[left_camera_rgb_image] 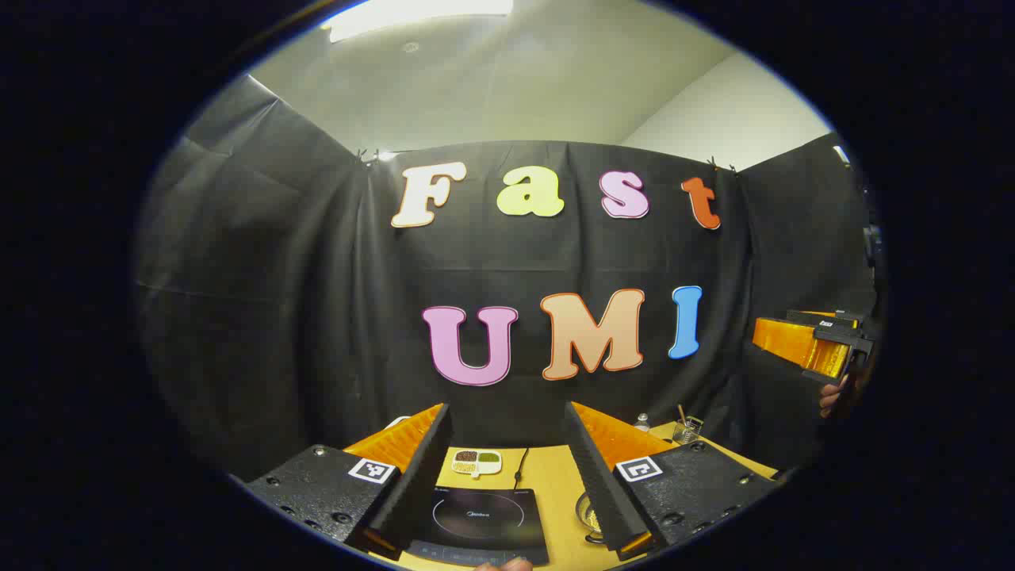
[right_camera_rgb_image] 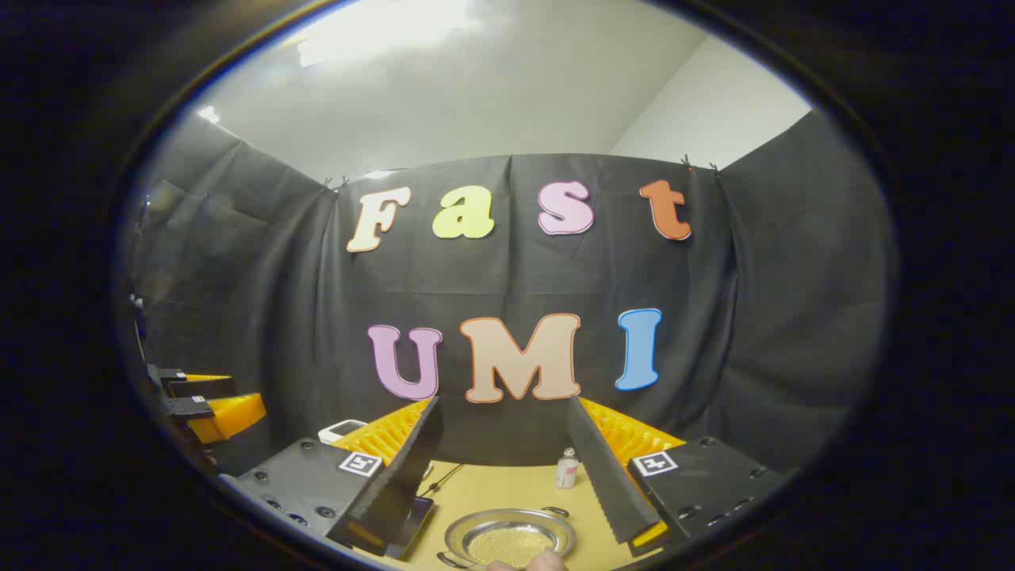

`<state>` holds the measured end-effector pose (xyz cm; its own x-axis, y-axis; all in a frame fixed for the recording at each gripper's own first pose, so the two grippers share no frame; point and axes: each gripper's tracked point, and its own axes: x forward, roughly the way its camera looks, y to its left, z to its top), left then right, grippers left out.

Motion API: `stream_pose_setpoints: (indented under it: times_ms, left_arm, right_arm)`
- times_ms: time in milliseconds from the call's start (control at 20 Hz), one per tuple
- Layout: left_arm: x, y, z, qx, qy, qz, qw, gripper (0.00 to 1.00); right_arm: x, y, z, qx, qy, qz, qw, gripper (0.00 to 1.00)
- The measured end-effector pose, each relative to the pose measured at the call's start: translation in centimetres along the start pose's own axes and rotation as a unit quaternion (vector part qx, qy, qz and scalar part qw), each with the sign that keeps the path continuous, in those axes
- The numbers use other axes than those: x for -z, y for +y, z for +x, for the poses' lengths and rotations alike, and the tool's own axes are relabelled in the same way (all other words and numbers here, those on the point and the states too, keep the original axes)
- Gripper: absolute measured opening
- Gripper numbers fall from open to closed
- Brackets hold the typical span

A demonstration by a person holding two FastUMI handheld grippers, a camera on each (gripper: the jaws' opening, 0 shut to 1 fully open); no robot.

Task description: First push the handle of the pot to place it horizontally, then grasp the pot with both hands and set it on the induction cooktop.

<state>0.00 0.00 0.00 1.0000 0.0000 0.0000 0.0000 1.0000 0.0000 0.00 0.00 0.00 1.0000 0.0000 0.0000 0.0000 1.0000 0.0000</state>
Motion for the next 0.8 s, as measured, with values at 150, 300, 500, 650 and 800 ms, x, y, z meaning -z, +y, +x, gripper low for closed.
stream_pose_setpoints:
  times_ms: [150,300,500,650,800]
  left_arm:
    - [1.0,0.5,-0.3,-0.006,0.01,-0.005,1.0,0.86]
    - [1.5,0.8,-0.4,-0.006,0.017,-0.008,1.0,0.84]
    - [1.9,1.0,-0.1,-0.002,0.022,-0.01,1.0,0.84]
    - [2.3,1.6,-0.3,-0.001,0.024,-0.011,1.0,0.84]
    - [2.4,2.6,-0.2,0.0,0.023,-0.003,1.0,0.87]
  right_arm:
    - [0.3,-0.7,-0.6,0.006,-0.001,-0.019,1.0,0.98]
    - [1.2,-1.6,-1.6,0.019,0.007,-0.014,1.0,0.98]
    - [1.7,-1.2,-1.9,0.027,0.013,-0.013,0.999,0.98]
    - [1.2,-0.1,-1.9,0.028,0.008,-0.016,0.999,0.98]
    - [1.4,1.4,-1.8,0.028,0.008,-0.015,0.999,0.98]
